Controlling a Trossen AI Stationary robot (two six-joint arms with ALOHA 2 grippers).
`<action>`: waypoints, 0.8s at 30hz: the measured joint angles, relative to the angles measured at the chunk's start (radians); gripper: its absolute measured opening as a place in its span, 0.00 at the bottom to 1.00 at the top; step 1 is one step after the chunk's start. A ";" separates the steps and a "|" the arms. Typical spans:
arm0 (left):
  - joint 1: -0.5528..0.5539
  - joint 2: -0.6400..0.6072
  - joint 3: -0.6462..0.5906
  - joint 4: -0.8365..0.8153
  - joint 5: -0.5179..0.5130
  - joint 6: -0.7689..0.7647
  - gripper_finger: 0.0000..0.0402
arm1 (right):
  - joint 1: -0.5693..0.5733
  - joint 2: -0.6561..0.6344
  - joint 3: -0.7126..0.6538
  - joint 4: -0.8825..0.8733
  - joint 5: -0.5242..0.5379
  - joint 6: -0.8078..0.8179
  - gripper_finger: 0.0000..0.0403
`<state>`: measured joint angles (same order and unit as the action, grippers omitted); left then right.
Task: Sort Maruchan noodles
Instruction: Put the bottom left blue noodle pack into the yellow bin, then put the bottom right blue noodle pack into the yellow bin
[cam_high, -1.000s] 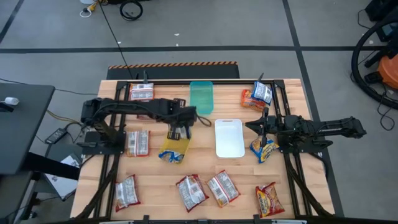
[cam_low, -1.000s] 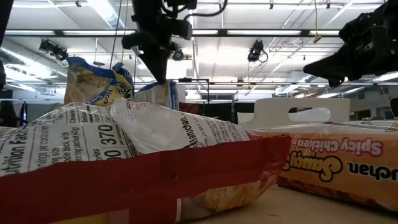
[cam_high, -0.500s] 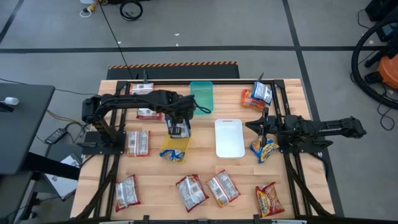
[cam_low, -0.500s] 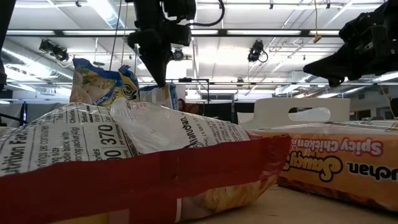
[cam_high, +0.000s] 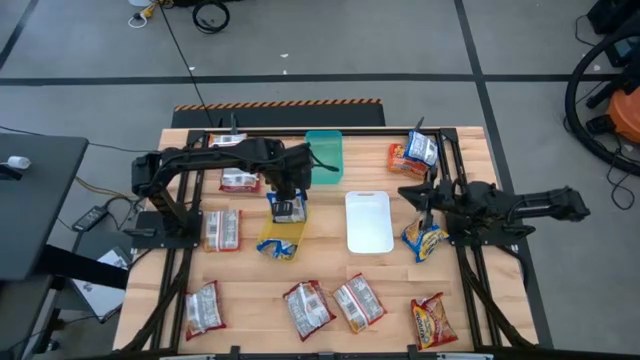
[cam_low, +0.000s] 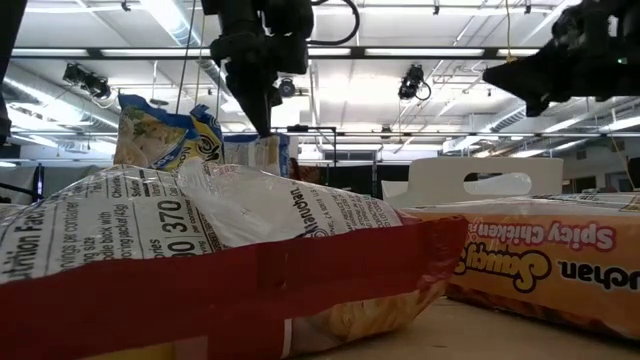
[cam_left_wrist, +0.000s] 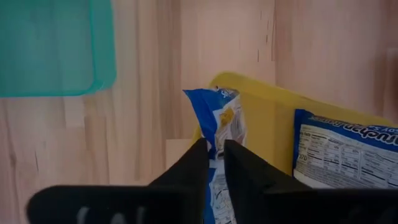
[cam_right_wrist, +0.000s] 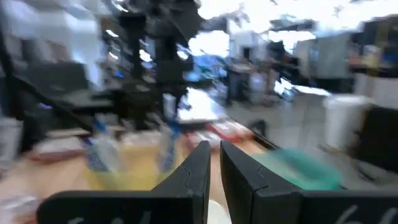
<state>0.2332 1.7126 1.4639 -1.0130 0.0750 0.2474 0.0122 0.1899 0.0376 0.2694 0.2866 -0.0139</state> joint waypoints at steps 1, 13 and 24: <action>0.004 0.000 0.000 0.001 -0.001 0.000 0.20 | 0.004 0.021 0.020 -0.037 0.018 0.003 0.11; 0.017 -0.008 0.212 -0.150 -0.054 -0.035 0.37 | 0.161 0.571 0.518 -0.748 0.053 0.209 0.15; -0.177 -0.161 0.146 0.024 -0.050 -0.129 0.35 | 0.525 1.001 0.731 -1.303 -0.167 0.729 0.23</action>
<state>0.0566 1.5514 1.6099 -0.9893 0.0252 0.1179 0.5375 1.1904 0.7681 -1.0340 0.1200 0.7151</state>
